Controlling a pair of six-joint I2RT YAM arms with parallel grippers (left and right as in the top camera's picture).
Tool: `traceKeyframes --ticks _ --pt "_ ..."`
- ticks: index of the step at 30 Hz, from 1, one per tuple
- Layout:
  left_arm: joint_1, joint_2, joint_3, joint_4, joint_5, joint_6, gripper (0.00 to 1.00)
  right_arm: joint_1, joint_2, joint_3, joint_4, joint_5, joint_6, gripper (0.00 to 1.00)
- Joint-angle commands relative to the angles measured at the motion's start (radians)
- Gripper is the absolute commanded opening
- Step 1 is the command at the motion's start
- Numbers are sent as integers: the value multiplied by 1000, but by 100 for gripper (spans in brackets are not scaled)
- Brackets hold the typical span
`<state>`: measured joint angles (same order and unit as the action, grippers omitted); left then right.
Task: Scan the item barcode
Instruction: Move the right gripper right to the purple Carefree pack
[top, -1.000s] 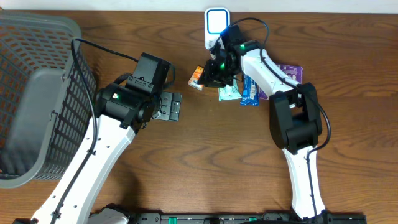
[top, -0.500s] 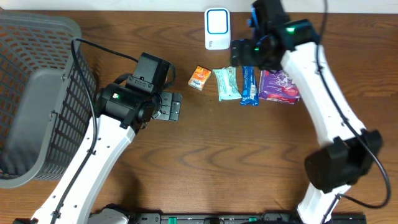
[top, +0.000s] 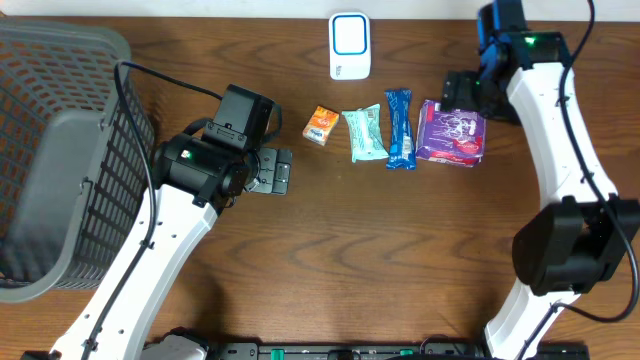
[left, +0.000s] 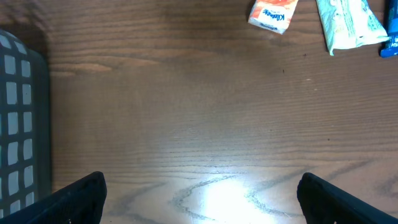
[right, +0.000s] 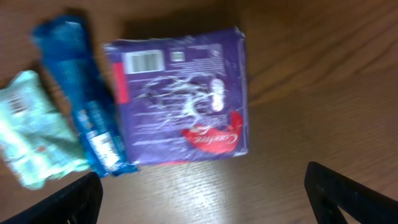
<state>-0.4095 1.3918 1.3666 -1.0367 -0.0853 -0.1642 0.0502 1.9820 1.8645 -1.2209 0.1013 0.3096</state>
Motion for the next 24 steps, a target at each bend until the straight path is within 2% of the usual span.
traceKeyframes --ticks 1,8,12,16,24 --pt "0 3 -2 -2 -9 -13 98 -51 27 -39 17 -39 -12 99" --pt "0 3 -2 -2 -9 -13 98 -145 33 -45 29 -26 -90 99" --pt "0 3 -2 -2 -9 -13 98 -201 33 -73 64 -139 -94 99" --pt "0 3 -2 -2 -9 -13 98 -218 33 -106 78 -242 -127 99" --pt "0 3 -2 -2 -9 -13 98 -217 33 -125 76 -242 -127 99"
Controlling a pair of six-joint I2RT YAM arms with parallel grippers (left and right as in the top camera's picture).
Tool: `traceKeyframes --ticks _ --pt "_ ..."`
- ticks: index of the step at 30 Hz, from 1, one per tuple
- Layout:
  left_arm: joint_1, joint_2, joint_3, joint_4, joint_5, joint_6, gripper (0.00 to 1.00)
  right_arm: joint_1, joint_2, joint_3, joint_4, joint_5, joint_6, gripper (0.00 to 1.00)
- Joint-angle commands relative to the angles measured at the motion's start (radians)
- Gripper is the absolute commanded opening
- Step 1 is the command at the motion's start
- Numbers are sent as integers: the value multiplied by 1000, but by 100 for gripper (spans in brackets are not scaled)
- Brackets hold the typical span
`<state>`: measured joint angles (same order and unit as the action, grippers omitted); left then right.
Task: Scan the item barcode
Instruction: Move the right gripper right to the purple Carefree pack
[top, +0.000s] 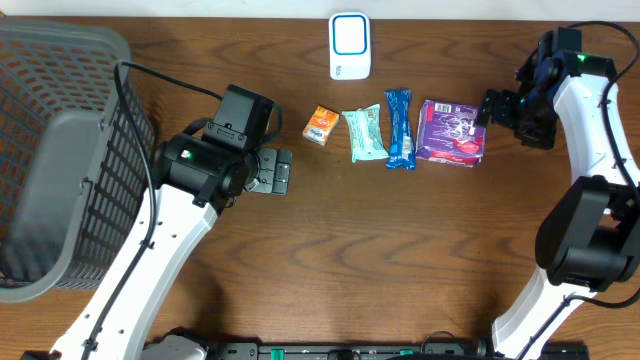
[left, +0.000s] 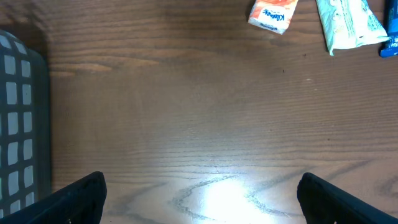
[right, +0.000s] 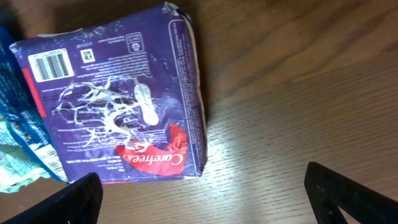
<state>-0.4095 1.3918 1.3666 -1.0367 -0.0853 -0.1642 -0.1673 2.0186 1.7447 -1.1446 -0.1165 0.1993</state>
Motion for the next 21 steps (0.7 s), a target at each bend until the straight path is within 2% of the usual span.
traceKeyframes --ticks 1,13,21 --pt "0 3 -2 -2 -9 -13 98 1 -4 -6 0 -24 -18 99" --pt "0 3 -2 -2 -9 -13 98 2 -4 -6 -8 -46 -26 99" --pt "0 3 -2 -2 -9 -13 98 -13 -4 -35 -1 -196 -217 99"
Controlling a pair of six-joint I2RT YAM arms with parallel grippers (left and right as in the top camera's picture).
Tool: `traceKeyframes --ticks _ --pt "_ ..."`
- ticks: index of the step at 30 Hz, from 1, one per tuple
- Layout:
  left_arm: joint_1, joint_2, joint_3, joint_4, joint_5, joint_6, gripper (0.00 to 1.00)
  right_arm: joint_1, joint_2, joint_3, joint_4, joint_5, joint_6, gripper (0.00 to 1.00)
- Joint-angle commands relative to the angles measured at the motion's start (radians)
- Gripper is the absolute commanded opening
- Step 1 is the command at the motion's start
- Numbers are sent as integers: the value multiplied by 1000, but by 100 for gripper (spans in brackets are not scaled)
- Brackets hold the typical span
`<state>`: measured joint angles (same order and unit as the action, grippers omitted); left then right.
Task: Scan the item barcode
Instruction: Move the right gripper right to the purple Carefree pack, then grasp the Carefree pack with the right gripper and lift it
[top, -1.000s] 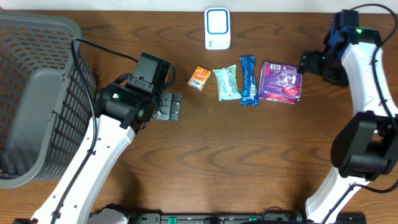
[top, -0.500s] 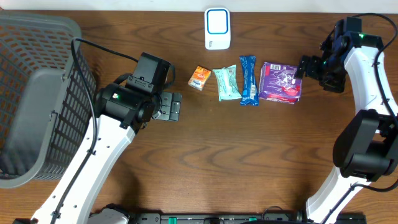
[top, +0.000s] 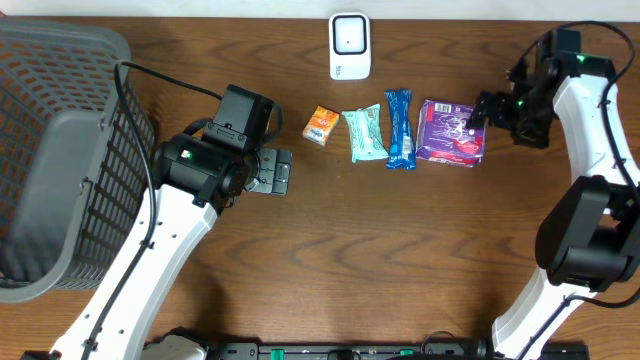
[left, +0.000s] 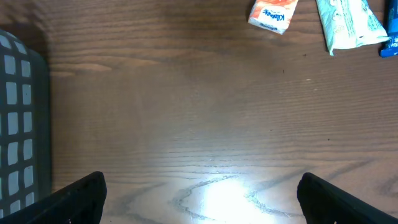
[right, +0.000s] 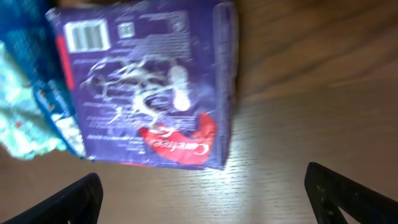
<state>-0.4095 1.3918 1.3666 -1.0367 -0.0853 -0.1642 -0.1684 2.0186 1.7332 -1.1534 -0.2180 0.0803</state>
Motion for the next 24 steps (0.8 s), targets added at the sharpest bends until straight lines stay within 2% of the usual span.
traceKeyframes --ticks 1,15,17,24 --pt "0 3 -2 -2 -9 -13 98 -13 -4 -35 18 -114 -100 99" --pt "0 3 -2 -2 -9 -13 98 -55 -4 -229 253 -192 -74 98" --pt "0 3 -2 -2 -9 -13 98 -66 -4 -263 299 -249 -78 95" --pt "0 3 -2 -2 -9 -13 98 -79 -4 -402 473 -377 -78 73"
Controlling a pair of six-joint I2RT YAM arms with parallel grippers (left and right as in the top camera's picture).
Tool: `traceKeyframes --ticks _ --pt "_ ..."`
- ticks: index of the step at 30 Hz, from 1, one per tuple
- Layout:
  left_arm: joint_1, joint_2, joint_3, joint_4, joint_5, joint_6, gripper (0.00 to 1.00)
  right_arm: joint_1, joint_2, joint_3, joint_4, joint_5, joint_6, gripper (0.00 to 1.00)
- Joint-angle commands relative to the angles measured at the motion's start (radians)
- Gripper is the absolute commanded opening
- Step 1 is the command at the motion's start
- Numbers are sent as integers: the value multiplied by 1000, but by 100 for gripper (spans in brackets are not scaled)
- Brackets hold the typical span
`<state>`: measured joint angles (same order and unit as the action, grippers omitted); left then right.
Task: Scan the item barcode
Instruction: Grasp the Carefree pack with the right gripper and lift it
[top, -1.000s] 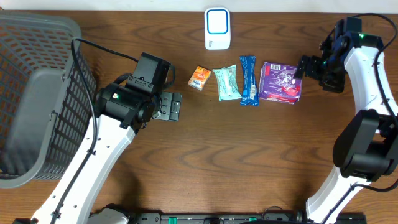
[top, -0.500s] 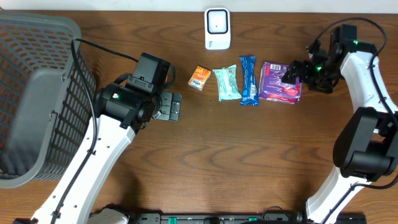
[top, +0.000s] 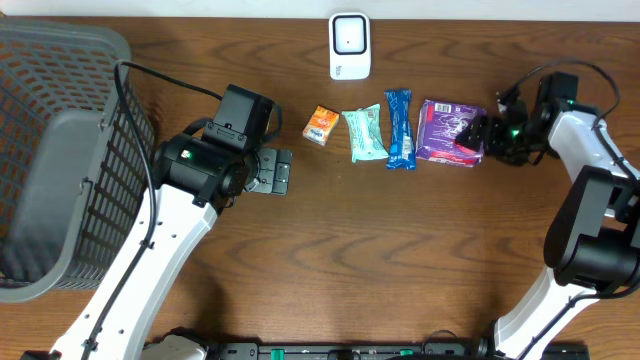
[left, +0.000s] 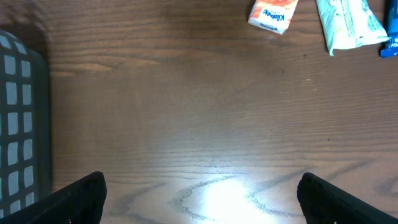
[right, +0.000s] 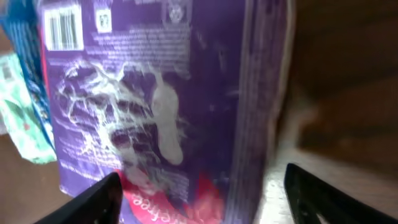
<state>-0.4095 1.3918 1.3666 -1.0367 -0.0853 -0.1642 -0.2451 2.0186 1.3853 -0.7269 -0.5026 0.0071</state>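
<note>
A purple pack (top: 448, 132) lies flat at the right end of a row of items, its barcode (right: 62, 30) facing up at the far left corner. My right gripper (top: 486, 135) is open and low at the pack's right edge. In the right wrist view the pack (right: 161, 106) fills most of the picture and its near right part lies between the fingers of the gripper (right: 208, 196). The white scanner (top: 349, 45) stands at the back centre. My left gripper (top: 272, 172) (left: 202, 202) is open over bare wood.
An orange packet (top: 321, 125), a mint-green packet (top: 364, 134) and a blue bar (top: 400, 128) lie in the row left of the purple pack. A large grey mesh basket (top: 60, 150) takes up the table's left side.
My right gripper has come down and in to the purple pack's right edge, and the pack now reaches between its open fingers. The left arm has not moved.
My right gripper was first above the purple pack's back right corner, looking down on it. Then it stood off to the pack's right, higher up. Now it is low at the pack's right edge, still open. The items and the left arm have stayed put.
</note>
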Motion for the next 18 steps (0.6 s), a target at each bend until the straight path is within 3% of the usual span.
traceKeyframes --ticks 1,3,5,14,18 --pt "0 3 -2 -2 -9 -13 98 -2 -4 -67 61 -94 -4 62" --pt "0 3 -2 -2 -9 -13 98 -2 -4 -81 72 -93 -4 25" --pt "0 3 -2 -2 -9 -13 98 -2 -4 -82 68 -92 -4 1" --pt "0 3 -2 -2 -9 -13 98 6 -53 -24 34 -74 56 1" --pt "0 3 -2 -2 -9 -13 98 39 -125 34 -2 68 92 1"
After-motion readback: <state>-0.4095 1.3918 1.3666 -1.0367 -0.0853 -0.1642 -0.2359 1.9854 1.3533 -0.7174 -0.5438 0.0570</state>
